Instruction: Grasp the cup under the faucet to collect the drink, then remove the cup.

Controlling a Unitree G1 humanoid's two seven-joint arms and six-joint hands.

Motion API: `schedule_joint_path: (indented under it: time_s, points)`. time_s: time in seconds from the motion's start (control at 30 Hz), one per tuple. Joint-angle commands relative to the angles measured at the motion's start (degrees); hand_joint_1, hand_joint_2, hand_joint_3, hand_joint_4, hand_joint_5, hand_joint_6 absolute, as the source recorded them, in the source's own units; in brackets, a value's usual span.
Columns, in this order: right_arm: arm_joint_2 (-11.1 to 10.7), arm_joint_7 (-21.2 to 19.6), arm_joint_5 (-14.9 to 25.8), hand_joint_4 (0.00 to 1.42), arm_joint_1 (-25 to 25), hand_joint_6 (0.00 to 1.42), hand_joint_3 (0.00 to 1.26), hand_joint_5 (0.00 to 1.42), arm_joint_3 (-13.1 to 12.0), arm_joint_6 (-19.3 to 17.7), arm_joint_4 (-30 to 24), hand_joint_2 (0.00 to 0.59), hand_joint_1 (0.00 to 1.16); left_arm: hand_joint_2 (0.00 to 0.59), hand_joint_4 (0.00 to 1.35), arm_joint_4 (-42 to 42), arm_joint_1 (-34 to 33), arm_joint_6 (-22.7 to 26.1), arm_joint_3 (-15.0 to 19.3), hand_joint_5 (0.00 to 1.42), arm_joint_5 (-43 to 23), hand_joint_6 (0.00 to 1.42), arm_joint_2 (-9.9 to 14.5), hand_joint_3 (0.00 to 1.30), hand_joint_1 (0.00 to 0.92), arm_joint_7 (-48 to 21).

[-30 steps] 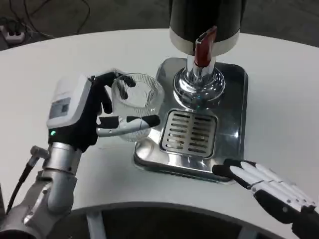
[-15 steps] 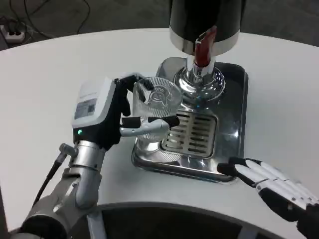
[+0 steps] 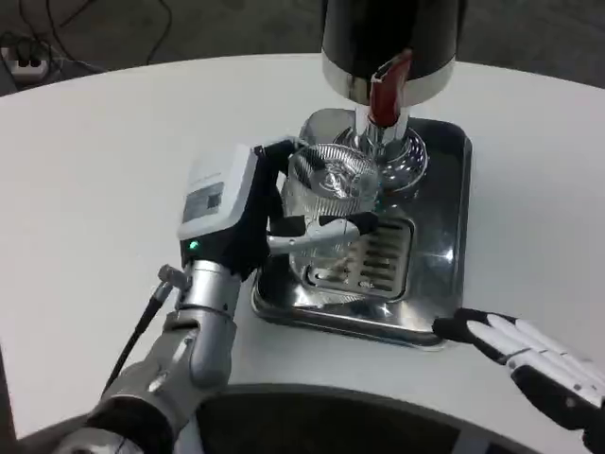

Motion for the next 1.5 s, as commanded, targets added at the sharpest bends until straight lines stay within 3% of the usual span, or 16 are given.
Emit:
schedule_joint_path:
  time_s: [0.03,0.4,1.0,1.5]
  points:
    - [-0.19,-1.05,1.38,0.03,1.99,0.00,0.09,0.00,-1.29,-1.86,-0.77,0.477,0.50,0.011,0.83,0.11,-2.12,2.37,-1.55,1.05,0.10,1.13,-1.12,0.73,0.634,0.13]
    - [-0.93,-2.46,2.93,0.03,4.51,0.00,0.09,0.00,-2.88,-3.44,-0.77,0.477,0.50,0.022,0.82,0.46,-4.36,5.71,-4.94,1.05,0.76,1.13,-2.04,0.72,0.632,-1.04]
    - [-2.65,-3.84,2.52,0.03,3.38,0.00,0.10,0.00,-1.66,-2.18,-0.77,0.477,0.50,0.026,0.82,1.46,-4.88,6.19,-5.60,1.05,0.54,1.13,-2.41,0.72,0.637,-2.53]
    - [-3.06,-4.43,3.40,0.04,4.08,0.00,0.10,0.00,-2.87,-1.99,-0.77,0.477,0.50,0.025,0.82,1.43,-4.84,5.41,-6.94,1.05,0.14,1.13,-2.89,0.73,0.633,-2.12]
